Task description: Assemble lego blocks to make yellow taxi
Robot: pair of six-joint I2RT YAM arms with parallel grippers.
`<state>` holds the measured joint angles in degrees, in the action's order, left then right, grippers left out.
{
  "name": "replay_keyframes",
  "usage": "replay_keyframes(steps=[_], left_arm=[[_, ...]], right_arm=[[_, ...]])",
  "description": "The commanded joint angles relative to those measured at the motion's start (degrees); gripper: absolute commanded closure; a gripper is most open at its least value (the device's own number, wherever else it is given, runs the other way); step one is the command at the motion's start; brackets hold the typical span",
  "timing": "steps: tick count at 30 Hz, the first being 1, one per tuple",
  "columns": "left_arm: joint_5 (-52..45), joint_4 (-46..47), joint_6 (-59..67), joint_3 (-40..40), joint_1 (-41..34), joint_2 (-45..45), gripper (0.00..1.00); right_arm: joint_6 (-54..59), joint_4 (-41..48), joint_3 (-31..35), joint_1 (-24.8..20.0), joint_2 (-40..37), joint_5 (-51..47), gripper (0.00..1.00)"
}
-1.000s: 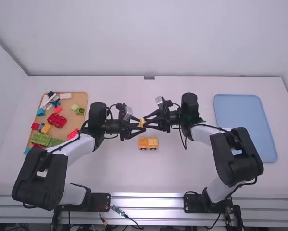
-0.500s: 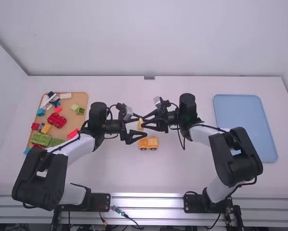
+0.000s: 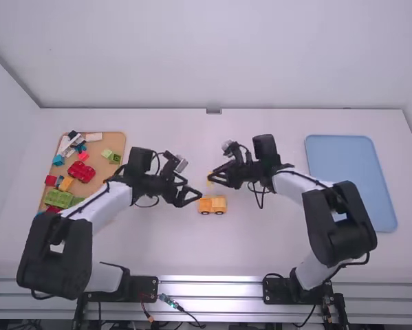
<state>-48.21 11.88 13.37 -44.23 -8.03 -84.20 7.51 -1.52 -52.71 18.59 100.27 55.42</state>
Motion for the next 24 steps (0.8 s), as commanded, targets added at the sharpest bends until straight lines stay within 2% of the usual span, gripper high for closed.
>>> replay_keyframes(steps=[1,4,5,7,10,13,16,20,24], left_arm=[[8.5,6.2,5.8,-7.0,1.6,1.7,0.01],[21.9,13.6,5.4,-12.9,2.8,1.7,0.01],[30.9,15.7,5.7,-15.1,3.1,1.7,0.01],[41.9,19.8,4.7,-17.9,3.2,1.7,0.01],[51.8,21.6,8.1,-20.0,3.2,1.7,0.01],[54.7,20.2,12.1,-21.1,3.3,1.7,0.01],[49.5,17.8,16.3,-23.1,6.4,1.7,0.01],[25.2,21.9,27.9,-26.8,16.7,1.7,0.01],[8.8,24.2,34.5,-27.9,27.6,1.7,0.01]], right_arm=[[11.9,8.2,-6.6,2.2,-2.1,-10.8,1.00],[18.6,20.3,-11.6,4.7,-2.1,-18.6,1.00],[20.8,25.2,-13.7,5.9,-2.1,-22.6,1.00],[22.8,30.7,-16.3,7.8,-2.1,-28.5,1.00],[24.5,35.3,-18.8,10.3,-2.0,-33.5,1.00],[26.0,38.2,-20.4,12.4,-2.0,-36.7,1.00],[26.4,41.3,-22.6,16.7,-1.9,-42.2,1.00],[27.4,43.0,-24.3,21.6,-0.5,-48.3,1.00],[29.4,43.9,-27.2,25.0,2.8,-48.2,1.00]])
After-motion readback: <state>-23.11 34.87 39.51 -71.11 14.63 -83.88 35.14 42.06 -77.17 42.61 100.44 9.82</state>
